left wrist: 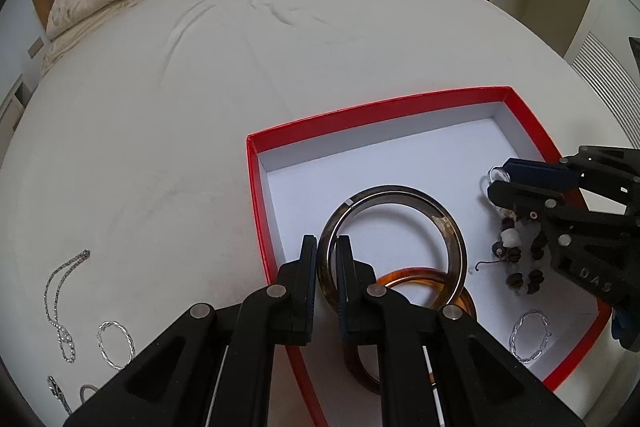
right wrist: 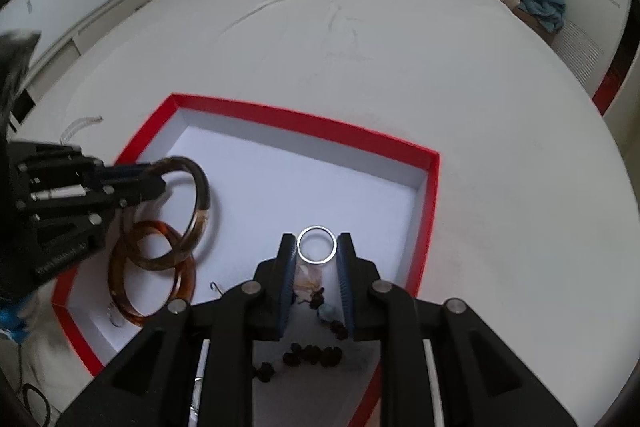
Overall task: Organize jewelry
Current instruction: 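Carry the dark bangle and silver ring into the red box and release both, then withdraw both open tools from the red box and move toward the watch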
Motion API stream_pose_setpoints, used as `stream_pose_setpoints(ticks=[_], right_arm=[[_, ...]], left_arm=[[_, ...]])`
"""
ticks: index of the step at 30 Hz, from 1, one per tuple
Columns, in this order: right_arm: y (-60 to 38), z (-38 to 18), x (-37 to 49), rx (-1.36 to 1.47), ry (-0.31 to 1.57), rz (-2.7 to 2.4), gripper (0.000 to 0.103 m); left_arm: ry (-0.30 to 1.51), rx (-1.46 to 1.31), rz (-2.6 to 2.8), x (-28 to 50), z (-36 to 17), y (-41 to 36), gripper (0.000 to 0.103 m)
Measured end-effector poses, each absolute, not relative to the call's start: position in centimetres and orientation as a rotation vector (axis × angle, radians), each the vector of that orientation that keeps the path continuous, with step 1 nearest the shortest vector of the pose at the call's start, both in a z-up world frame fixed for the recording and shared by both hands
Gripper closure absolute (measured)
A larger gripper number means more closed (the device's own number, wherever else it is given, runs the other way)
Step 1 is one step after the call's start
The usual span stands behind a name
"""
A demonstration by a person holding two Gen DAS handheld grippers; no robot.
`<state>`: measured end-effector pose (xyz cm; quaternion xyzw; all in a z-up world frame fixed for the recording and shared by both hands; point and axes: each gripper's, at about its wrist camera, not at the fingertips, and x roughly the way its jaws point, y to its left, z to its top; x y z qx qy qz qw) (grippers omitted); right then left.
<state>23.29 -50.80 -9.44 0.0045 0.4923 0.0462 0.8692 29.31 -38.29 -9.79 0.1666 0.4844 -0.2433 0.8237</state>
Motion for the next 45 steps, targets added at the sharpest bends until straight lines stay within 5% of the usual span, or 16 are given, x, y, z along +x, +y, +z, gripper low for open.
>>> stream_pose_setpoints(ticks=[17, 22, 30, 45], right_arm=[[-50.4, -8.4, 22.3, -0.026, 1.047, 0.068, 0.083], [-50.3, -7.2, 21.2, -0.022, 1.037, 0.056, 0.074], [-50.3, -3.5, 18.0, 0.0, 0.989, 0.032, 0.074], [-48.7, 6.0, 7.9, 0.086, 0.858, -0.044, 0.074]], left_arm=[[1.014, 0.348, -0.534, 27.5, -9.3, -37.4, 0.092], [1.005, 0.345, -0.532, 26.7, -8.1, -36.8, 0.084], [0.949, 0.33, -0.526, 24.2, -3.7, -34.5, 0.083], [0.797, 0.307, -0.457, 15.5, 6.8, -26.3, 0.063]])
